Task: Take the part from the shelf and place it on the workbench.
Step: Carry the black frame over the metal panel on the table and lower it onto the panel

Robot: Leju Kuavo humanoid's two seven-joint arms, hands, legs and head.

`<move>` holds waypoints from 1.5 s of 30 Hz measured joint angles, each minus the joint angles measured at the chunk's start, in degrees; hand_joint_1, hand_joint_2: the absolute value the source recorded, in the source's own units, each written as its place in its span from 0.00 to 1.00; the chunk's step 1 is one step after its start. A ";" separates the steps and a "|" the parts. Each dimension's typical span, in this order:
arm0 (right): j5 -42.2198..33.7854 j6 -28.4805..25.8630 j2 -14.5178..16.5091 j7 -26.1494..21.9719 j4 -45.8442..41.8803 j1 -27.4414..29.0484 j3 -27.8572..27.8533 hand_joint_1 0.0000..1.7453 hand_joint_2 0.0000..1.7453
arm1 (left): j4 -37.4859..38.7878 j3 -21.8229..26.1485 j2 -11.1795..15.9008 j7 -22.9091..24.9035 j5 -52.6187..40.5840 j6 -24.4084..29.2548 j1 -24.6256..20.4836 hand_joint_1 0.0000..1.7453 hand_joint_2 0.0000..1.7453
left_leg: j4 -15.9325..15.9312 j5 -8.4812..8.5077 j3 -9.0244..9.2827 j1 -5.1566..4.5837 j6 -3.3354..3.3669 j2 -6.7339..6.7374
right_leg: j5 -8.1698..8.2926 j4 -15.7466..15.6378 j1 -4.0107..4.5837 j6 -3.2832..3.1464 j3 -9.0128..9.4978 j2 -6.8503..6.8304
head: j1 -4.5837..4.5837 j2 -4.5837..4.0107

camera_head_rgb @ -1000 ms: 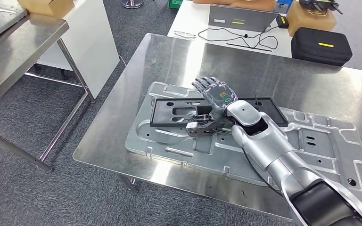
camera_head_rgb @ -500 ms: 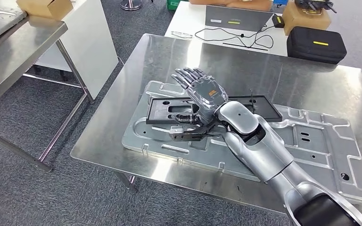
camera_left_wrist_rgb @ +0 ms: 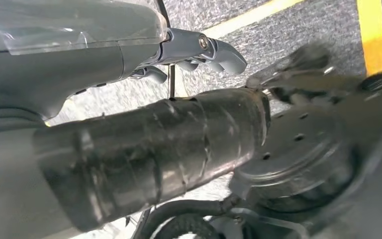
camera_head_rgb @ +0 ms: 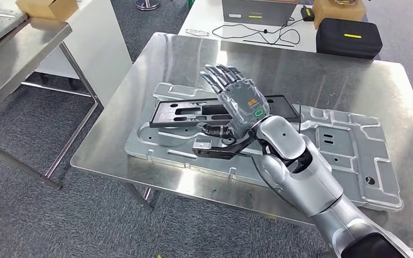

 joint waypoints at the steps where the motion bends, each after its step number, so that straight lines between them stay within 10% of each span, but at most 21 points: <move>1: 0.43 0.04 -0.03 0.50 -0.34 0.15 -1.00 0.00 0.00 | -1.01 -0.01 0.55 -0.40 1.15 1.32 0.17 0.00 0.00 | -4.27 0.64 3.09 -0.25 0.47 -0.01 | 0.35 0.19 0.18 0.14 -0.52 0.01 | 0.01 0.00; 3: 0.51 0.38 -0.13 1.04 -1.04 0.37 -3.64 0.00 0.00 | -3.63 0.00 1.86 -1.31 3.38 4.10 0.71 0.00 0.00 | -10.29 0.65 6.95 -0.74 1.04 -0.09 | 1.07 0.34 0.24 0.63 -0.96 -0.09 | 0.02 0.00; 7: 0.02 1.14 -0.53 1.14 -1.90 0.75 -8.04 0.00 0.00 | -8.65 -0.06 3.84 -2.68 6.27 7.80 1.83 0.00 0.00 | -12.40 2.08 6.56 -0.82 1.86 0.16 | 1.32 0.48 0.10 2.04 -1.49 -0.04 | 0.01 0.00; 11: -0.18 1.16 -1.07 0.96 -3.19 1.93 -10.67 0.00 0.00 | -12.79 -0.14 5.03 -3.71 8.08 10.10 2.65 0.00 0.00 | -12.56 4.72 3.77 -0.53 2.89 0.56 | -8.48 11.06 -0.47 3.28 -4.07 -0.01 | 0.07 0.00; 13: -0.21 0.93 -1.17 0.58 -3.85 2.80 -11.67 0.00 0.00 | -14.27 -0.17 5.43 -4.05 8.63 10.82 2.87 0.00 0.00 | -12.15 5.70 2.10 -0.52 2.80 0.58 | -9.05 15.17 -0.84 3.73 -3.78 -0.04 | 0.07 0.00; 18: 4.19 -2.60 -1.19 -0.35 -6.26 3.58 -12.56 0.00 0.00 | -15.38 -0.20 5.84 -4.05 7.90 9.56 3.00 0.00 0.00 | -10.98 7.55 -0.86 -0.58 1.67 0.49 | -5.90 1.07 -0.81 3.12 7.32 -0.10 | 0.03 0.00; 20: 7.22 -4.30 -1.19 -0.13 -7.06 3.73 -12.55 0.00 0.00 | -15.37 -0.22 6.02 -3.90 7.32 8.44 2.95 0.00 0.00 | -11.30 8.53 -0.96 -0.58 0.92 0.44 | -6.12 -1.10 -0.44 2.51 8.22 -0.06 | 0.02 0.00; 23: 9.90 -5.95 -1.16 0.13 -7.61 4.01 -12.50 0.00 0.00 | -15.30 -0.26 6.23 -3.63 6.74 7.46 2.86 0.00 0.00 | -10.30 7.02 -1.85 -0.37 0.11 0.25 | -4.32 -2.00 -0.80 1.04 7.23 -0.43 | 0.03 0.00; 27: 10.49 -6.71 -1.14 -0.17 -7.78 4.38 -12.40 0.00 0.00 | -15.02 -0.29 6.28 -3.42 6.50 7.07 2.76 0.00 0.00 | 2.36 -2.28 -5.13 -0.27 -0.73 0.15 | -1.62 -1.97 -0.75 0.20 3.92 -0.57 | -0.02 0.00; 30: 9.97 -6.79 -1.17 -0.50 -7.78 4.70 -12.32 0.00 0.00 | -14.88 -0.29 6.29 -3.42 6.55 6.93 2.62 0.00 0.00 | 2.79 0.90 -2.02 -0.24 -0.89 0.15 | 0.07 -1.21 -0.71 0.52 0.97 -0.58 | -0.02 0.00; 33: 9.61 -6.67 -1.25 -0.51 -8.04 4.83 -12.31 0.00 0.00 | -14.86 -0.28 6.43 -3.51 6.74 6.97 2.62 0.00 0.00 | -8.60 1.48 6.19 -0.46 -0.39 -0.04 | 1.52 -0.40 -0.62 1.32 -1.09 -0.54 | -0.02 0.00; 35: 9.54 -6.63 -1.32 -0.54 -8.27 4.90 -12.31 0.00 0.00 | -14.84 -0.27 6.56 -3.60 6.77 7.03 2.62 0.00 0.00 | -12.27 0.53 8.06 -0.79 0.22 -0.27 | 2.61 -0.49 -0.51 1.91 -1.48 -0.53 | 0.00 0.00; 38: 9.51 -6.54 -1.65 -0.56 -8.32 5.10 -12.30 0.00 0.00 | -14.83 -0.28 6.60 -3.65 6.79 7.09 2.61 0.00 0.00 | -12.49 2.12 6.70 -0.49 1.65 0.02 | 1.51 0.45 -0.50 2.76 -2.31 -0.36 | 0.03 0.00; 42: 9.27 -6.15 -2.11 -0.57 -8.35 5.37 -12.29 0.00 0.00 | -14.82 -0.27 6.60 -3.64 6.85 7.12 2.58 0.00 0.00 | -12.18 4.60 3.62 -0.44 2.84 0.41 | -8.36 12.61 -0.67 3.40 -5.05 -0.30 | 0.03 0.00; 45: 8.32 -5.82 -2.60 -0.78 -8.34 5.68 -12.16 0.00 0.00 | -14.80 -0.26 6.59 -3.75 7.14 7.25 2.60 0.00 0.00 | -11.52 6.01 1.07 -0.50 2.69 0.40 | -6.39 13.59 -0.65 3.28 -2.03 -0.29 | 0.03 0.00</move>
